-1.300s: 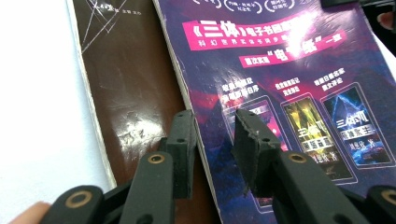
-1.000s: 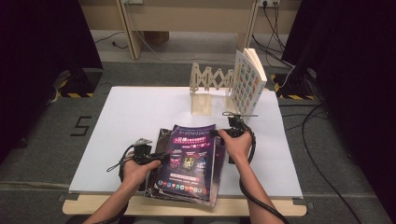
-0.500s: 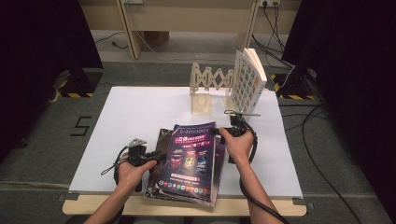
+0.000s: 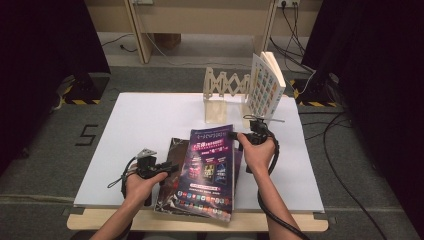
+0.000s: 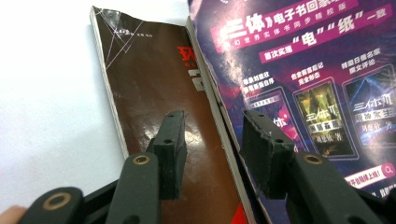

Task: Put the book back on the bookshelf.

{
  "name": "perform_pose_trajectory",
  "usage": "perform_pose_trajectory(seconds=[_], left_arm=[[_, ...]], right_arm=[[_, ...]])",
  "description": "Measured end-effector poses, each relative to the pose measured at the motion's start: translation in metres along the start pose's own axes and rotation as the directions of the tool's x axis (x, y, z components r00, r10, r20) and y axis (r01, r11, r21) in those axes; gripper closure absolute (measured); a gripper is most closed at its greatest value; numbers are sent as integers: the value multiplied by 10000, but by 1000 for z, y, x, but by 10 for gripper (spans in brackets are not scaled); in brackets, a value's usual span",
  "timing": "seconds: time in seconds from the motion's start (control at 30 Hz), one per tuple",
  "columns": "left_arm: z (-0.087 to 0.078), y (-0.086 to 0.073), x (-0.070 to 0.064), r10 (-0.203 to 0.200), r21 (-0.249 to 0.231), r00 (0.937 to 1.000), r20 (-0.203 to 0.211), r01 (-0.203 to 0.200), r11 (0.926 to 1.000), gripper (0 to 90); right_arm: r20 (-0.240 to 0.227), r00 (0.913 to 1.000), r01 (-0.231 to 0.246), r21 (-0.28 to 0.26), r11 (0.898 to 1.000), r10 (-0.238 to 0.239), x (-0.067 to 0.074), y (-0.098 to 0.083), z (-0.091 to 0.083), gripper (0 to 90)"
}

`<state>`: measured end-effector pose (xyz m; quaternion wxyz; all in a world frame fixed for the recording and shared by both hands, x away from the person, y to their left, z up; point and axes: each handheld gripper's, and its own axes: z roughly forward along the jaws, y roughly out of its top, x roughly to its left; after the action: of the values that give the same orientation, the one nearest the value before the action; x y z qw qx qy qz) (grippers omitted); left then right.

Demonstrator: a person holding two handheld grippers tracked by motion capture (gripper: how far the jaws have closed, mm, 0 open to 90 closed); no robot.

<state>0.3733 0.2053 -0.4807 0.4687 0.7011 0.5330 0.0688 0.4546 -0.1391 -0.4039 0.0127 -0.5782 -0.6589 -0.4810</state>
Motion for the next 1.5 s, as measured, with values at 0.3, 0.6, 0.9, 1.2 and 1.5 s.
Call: perform_pose_trajectory(seconds=[0.3, 0.6, 0.9, 1.2, 1.5], left_arm=[[1, -1, -1, 6, 61, 10000, 31, -6, 10000, 582], [1, -2, -1, -37, 74, 10000, 46, 37, 10000, 579], [1, -1, -1, -6, 87, 10000, 6, 6, 10000, 576], [1, -2, -1, 14, 86, 10000, 41, -14, 10000, 573], [2, -2, -1, 24, 103, 10000, 39, -24, 9999, 572]], right_arm=[[200, 9994, 288, -396, 9988, -281, 4, 2, -13, 834], [318, 9986, 433, -690, 9967, -411, 7, 5, -23, 834], [381, 9982, 506, -934, 9943, -472, 7, 7, -30, 834], [422, 9975, 620, -1193, 9909, -573, 8, 9, -37, 834], [417, 9974, 637, -1368, 9886, -585, 10, 11, -43, 834]])
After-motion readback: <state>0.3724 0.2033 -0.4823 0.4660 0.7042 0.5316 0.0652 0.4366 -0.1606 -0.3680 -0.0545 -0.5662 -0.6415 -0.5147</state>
